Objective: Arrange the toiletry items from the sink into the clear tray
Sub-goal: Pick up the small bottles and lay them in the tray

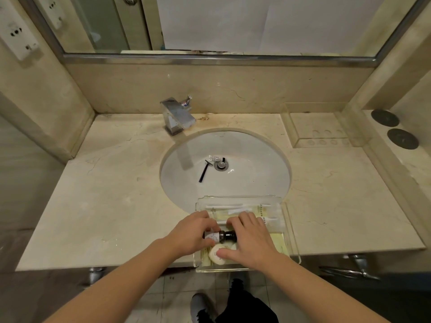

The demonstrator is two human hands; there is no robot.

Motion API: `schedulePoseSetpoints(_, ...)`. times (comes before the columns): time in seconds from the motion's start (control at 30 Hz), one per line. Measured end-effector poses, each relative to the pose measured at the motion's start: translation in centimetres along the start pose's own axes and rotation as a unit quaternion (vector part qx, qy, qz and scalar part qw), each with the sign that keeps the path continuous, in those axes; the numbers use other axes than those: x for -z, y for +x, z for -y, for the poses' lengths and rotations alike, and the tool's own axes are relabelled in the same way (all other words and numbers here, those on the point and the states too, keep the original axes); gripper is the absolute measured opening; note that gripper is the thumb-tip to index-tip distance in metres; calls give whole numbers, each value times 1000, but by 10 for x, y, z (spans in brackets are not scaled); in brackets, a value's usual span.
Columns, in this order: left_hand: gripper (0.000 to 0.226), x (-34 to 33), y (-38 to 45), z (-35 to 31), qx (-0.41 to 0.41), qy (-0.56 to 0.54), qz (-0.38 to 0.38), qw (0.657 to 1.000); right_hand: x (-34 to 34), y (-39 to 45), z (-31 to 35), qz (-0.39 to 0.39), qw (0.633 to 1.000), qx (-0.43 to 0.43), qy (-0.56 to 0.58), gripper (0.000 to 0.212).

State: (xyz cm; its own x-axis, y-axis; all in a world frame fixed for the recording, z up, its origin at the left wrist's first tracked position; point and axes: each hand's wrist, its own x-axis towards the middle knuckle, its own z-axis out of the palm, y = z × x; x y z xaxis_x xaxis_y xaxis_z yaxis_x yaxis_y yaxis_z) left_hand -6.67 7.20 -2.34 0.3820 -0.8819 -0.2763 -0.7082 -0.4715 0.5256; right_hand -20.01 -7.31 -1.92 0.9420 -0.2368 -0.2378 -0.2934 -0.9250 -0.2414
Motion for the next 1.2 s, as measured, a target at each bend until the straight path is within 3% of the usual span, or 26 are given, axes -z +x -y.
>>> schedulePoseSetpoints(0.43, 33, 3, -1, -3, 2, -8, 3, 1000, 0, 2, 0, 0, 1000, 4, -10, 78)
schedulePoseSetpoints(0.63, 25, 9, -1, -4, 11, -35, -37, 999, 5, 3, -12, -55, 998, 4, 31, 60)
schedulePoseSetpoints(0.8, 53, 8, -2, -5, 33, -43, 11, 998, 10, 9, -34, -83, 995, -26, 41, 44)
schedulePoseSetpoints(0.9, 68, 6, -1, -5, 39, -17, 36, 998, 13, 7, -46, -47, 998, 17, 25, 54)
schedulePoseSetpoints(1.07, 68, 6, 2, -7, 40, -4, 34, 999, 15, 1, -51, -7, 998, 61, -2, 74)
schedulePoseSetpoints(1.2, 63, 6, 2, -4, 41, -31, 28, 998, 12, 0, -51, -29, 998, 52, 7, 65)
